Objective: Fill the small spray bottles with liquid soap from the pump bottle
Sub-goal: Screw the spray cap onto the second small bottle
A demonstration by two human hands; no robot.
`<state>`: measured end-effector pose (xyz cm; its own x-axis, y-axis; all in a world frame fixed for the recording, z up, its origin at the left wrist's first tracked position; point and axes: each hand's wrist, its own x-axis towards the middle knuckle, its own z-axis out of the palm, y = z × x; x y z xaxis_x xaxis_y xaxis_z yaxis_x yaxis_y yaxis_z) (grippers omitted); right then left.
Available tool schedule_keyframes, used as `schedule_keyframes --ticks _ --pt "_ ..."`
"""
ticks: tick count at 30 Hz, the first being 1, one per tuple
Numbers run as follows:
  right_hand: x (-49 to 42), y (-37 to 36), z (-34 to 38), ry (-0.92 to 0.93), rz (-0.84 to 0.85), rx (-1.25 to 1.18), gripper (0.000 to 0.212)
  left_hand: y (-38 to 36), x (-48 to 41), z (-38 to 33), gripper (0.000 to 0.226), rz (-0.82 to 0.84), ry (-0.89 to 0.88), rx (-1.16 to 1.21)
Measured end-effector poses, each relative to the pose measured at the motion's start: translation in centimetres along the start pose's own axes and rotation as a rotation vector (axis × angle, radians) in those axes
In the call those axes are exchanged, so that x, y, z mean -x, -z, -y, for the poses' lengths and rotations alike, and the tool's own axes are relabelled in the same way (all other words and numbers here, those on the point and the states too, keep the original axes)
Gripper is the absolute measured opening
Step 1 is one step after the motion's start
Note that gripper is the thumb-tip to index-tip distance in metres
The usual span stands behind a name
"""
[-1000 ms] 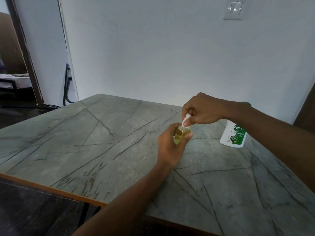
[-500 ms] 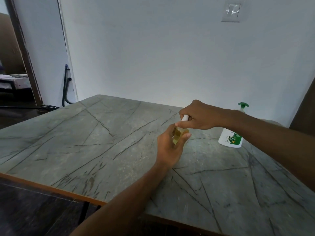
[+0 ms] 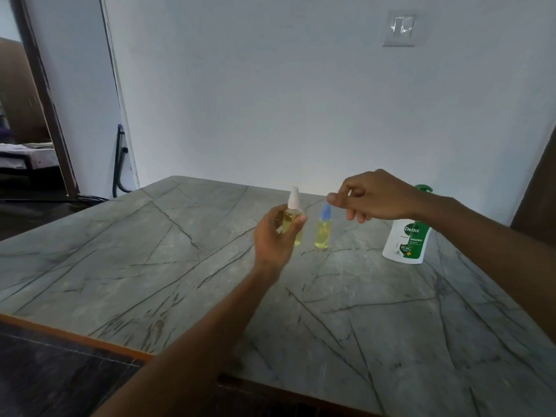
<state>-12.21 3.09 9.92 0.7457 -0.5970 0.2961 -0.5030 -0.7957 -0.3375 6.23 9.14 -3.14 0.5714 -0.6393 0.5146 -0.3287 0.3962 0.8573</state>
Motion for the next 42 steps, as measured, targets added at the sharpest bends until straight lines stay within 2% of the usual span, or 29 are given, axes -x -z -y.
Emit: schedule_keyframes --ticks 10,12,15,17,19,21,24,28,30,35,42 --pt "5.5 1.6 -5.3 -0.033 -0.063 -0.018 0.04 -0.8 -5.8 3.5 0.048 -0.053 0.081 -0.153" --pt "6.4 1.9 -6.3 -0.033 -0.157 -0.039 0.041 -0.7 -6.0 4.4 0.047 -0.058 0.087 -0.183" --pt "7.9 2.0 -8.2 -0.045 -0.42 -0.046 0.034 -0.3 -6.1 5.4 0.044 -0.062 0.074 -0.24" --pt "8.8 1.7 -9.7 -0.122 -0.6 -0.1 0.026 0.1 -6.1 5.9 0.043 -0.064 0.068 -0.27" --pt "9.6 1.1 -11.2 -0.239 -0.701 -0.161 0.034 0.4 -6.1 6.3 0.042 -0.073 0.073 -0.285" --pt "10.0 0.2 -13.0 -0.345 -0.729 -0.221 0.049 0.5 -6.1 6.5 0.039 -0.068 0.078 -0.291" --pt "9.8 -1.3 -15.5 -0.462 -0.687 -0.333 0.07 0.5 -6.2 6.6 0.039 -0.045 0.089 -0.297" --pt "8.4 -3.7 -18.0 -0.512 -0.423 -0.382 0.089 0.5 -6.3 6.9 0.045 -0.024 0.113 -0.275" --pt "7.5 -4.8 -18.9 -0.504 -0.377 -0.42 0.086 0.6 -6.3 7.1 0.051 -0.026 0.108 -0.283" --pt "5.7 -6.5 -19.2 -0.482 -0.342 -0.499 0.055 0.5 -6.0 6.9 0.045 -0.029 0.129 -0.31" --pt "4.4 -7.2 -18.3 -0.447 -0.297 -0.573 0.051 0.3 -5.9 6.8 0.042 -0.051 0.132 -0.32"
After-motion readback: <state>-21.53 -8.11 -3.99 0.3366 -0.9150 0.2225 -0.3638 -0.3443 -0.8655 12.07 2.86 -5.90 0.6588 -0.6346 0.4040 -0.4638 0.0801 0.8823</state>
